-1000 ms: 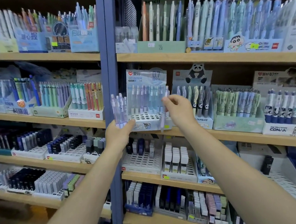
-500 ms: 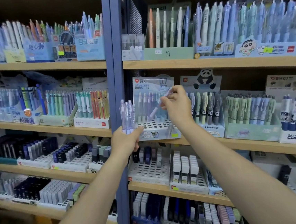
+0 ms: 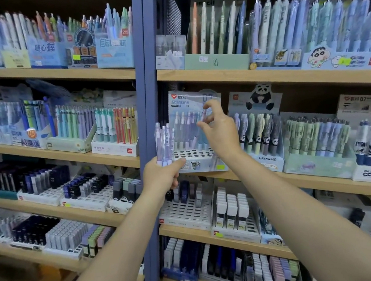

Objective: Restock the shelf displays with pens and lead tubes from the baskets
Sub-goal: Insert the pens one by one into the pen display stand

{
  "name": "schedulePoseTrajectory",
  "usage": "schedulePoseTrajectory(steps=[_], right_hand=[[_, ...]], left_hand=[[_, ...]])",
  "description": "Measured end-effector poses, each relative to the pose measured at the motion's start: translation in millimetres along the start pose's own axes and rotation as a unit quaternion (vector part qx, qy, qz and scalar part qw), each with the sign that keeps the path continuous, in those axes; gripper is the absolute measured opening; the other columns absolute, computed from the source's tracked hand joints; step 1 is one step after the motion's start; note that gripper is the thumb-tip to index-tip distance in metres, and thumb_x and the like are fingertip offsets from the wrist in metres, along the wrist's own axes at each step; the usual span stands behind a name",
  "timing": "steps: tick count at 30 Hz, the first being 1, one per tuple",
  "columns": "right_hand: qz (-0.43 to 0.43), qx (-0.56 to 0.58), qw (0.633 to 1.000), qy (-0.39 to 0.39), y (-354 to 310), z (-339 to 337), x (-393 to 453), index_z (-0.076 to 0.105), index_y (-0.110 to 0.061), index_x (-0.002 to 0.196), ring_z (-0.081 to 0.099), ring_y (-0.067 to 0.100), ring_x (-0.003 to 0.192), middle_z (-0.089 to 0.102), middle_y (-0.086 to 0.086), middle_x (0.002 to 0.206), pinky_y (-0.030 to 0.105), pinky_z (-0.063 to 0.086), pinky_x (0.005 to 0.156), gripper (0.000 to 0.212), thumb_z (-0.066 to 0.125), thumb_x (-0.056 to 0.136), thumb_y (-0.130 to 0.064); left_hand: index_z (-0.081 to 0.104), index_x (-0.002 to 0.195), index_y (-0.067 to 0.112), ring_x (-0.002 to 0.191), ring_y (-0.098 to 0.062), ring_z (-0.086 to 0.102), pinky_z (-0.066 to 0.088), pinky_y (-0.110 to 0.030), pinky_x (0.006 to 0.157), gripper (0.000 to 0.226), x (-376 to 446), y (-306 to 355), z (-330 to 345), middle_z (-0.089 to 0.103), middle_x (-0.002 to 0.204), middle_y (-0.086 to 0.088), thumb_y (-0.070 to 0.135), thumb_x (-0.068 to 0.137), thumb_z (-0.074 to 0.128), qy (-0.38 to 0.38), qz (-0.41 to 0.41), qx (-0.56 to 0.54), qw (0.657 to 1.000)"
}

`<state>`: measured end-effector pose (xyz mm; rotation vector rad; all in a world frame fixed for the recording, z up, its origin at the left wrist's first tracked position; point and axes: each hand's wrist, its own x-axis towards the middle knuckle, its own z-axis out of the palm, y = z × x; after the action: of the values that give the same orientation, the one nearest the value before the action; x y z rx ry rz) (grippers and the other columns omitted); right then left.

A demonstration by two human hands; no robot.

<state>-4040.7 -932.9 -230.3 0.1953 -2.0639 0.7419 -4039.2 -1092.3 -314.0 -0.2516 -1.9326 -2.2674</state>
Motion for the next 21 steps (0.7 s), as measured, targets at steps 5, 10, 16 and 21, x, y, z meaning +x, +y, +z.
schedulePoseTrajectory(steps=[5, 10, 16, 21], right_hand=[[-0.045, -0.094, 0.995, 0.006, 9, 2, 2, 0.060, -0.021, 0.133, 0.049, 0.015, 0.085, 0.042, 0.001, 0.108, 0.034, 0.047, 0.071, 0.042, 0.068, 0.094, -0.033], [-0.022, -0.180, 0.982, -0.060, 12, 3, 0, 0.054, -0.031, 0.141, 0.025, 0.028, 0.139, 0.034, 0.011, 0.145, 0.046, 0.024, 0.110, 0.049, 0.061, 0.095, -0.048], [-0.043, -0.081, 0.995, -0.033, -7, -4, -11, 0.054, -0.019, 0.140, 0.031, 0.023, 0.139, 0.040, 0.008, 0.144, 0.042, 0.029, 0.114, 0.041, 0.055, 0.099, -0.025], [0.085, 0.164, 0.974, -0.130, -30, -15, -38, 0.067, -0.016, 0.096, 0.061, 0.011, 0.062, 0.068, 0.001, 0.083, 0.021, 0.047, 0.057, 0.015, 0.064, 0.097, -0.031]], left_hand=[[0.062, 0.092, 0.008, 0.041, -0.015, 0.042, 0.040, -0.022, 0.041, 0.027, 0, 0, -1, 0.054, 0.056, -0.002, 0.025, 0.084, 0.081, -0.029, -0.020, -0.024, 0.999], [0.057, 0.084, 0.009, 0.042, -0.017, 0.041, 0.039, -0.024, 0.043, 0.027, -2, -1, -5, 0.051, 0.053, -0.001, 0.026, 0.087, 0.078, -0.065, -0.025, -0.030, 0.997], [0.055, 0.080, 0.010, 0.042, -0.017, 0.042, 0.039, -0.025, 0.045, 0.027, -7, 1, -5, 0.051, 0.055, -0.003, 0.023, 0.088, 0.076, -0.085, -0.020, -0.043, 0.995], [0.060, 0.079, 0.009, 0.041, -0.017, 0.044, 0.037, -0.025, 0.043, 0.022, -17, 8, 3, 0.050, 0.054, -0.004, 0.020, 0.087, 0.076, -0.134, -0.020, -0.030, 0.990]])
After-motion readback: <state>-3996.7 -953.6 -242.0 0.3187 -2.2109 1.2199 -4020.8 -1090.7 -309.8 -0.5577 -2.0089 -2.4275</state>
